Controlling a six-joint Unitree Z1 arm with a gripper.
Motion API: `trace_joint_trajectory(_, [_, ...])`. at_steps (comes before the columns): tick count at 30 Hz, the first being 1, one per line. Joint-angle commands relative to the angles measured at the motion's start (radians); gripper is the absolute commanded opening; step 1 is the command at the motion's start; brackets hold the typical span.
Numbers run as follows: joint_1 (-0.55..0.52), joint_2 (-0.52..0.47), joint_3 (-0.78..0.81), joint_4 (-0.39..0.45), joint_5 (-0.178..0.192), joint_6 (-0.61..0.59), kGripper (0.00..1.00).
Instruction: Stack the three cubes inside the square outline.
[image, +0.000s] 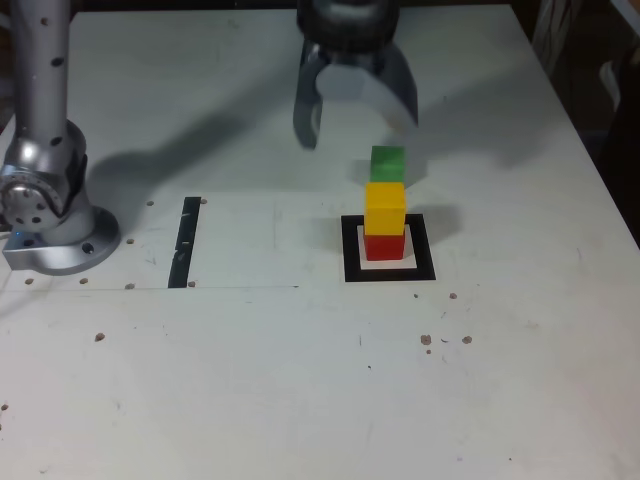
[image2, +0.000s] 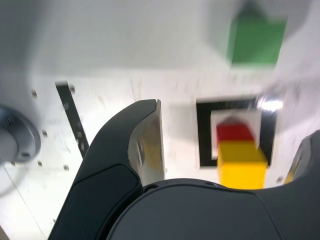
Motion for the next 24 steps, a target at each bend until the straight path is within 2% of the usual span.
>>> trace_joint_trajectory(1, [0.039,0.035,-0.02,-0.002,0.007,0.034,0.99])
trace_joint_trajectory(5, [0.118,0.102,-0.069,-0.006,0.024,0.122,0.99])
trace_joint_trajectory(10, [0.132,0.149,-0.094,-0.011,0.043,0.155,0.96])
trace_joint_trajectory(17, [0.128,0.204,-0.101,-0.026,0.021,0.183,0.94])
trace_joint_trajectory(24, [0.128,0.263,-0.104,-0.073,-0.04,0.219,0.89])
